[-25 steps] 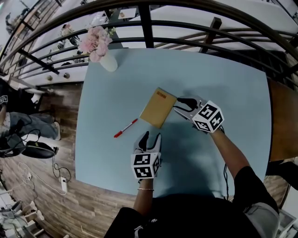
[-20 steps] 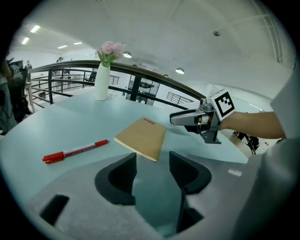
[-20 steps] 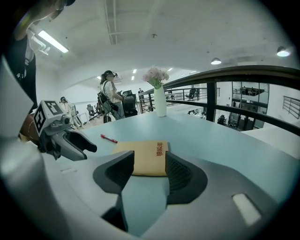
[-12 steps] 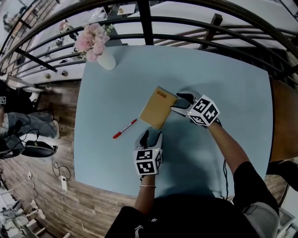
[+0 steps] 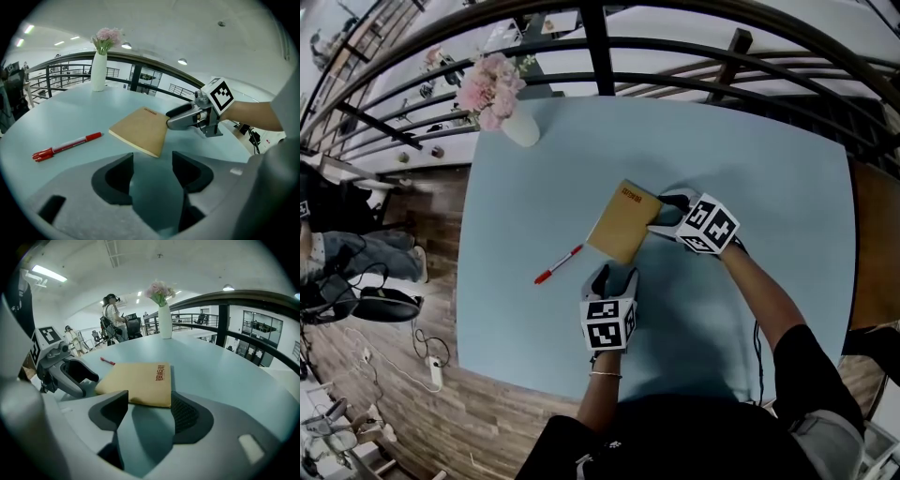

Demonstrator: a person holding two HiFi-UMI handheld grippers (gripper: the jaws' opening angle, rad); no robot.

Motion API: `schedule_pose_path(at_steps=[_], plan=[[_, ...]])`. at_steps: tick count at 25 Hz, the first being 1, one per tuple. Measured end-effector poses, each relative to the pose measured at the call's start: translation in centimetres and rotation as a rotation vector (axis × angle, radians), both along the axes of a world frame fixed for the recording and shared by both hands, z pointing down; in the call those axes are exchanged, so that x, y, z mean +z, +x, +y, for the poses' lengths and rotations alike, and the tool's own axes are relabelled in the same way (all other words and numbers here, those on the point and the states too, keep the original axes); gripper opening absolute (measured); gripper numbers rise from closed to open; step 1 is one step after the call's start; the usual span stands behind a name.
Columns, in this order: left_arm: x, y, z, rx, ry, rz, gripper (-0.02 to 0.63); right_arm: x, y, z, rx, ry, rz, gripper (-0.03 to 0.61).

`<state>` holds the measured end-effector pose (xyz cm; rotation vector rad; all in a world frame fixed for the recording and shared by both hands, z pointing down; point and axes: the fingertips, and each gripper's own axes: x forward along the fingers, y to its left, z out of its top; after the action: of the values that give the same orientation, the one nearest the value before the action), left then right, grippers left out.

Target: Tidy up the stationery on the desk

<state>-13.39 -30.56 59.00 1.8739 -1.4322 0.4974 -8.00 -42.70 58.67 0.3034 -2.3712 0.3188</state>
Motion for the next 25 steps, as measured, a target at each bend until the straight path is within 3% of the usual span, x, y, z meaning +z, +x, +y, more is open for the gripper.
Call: schedule_pose_path(at_steps=[11,25], plan=[[0.3,-0.2,-0.2,0.003,0.000,0.013,0.252,0.4,-0.1,1.9,-0.003,-0.037,0.015,0.265],[0.3,0.0,0.2,0.034,0.002,0.002,0.245,0.2,2.3,4.6,0.097,-0.075,0.036,0.265]])
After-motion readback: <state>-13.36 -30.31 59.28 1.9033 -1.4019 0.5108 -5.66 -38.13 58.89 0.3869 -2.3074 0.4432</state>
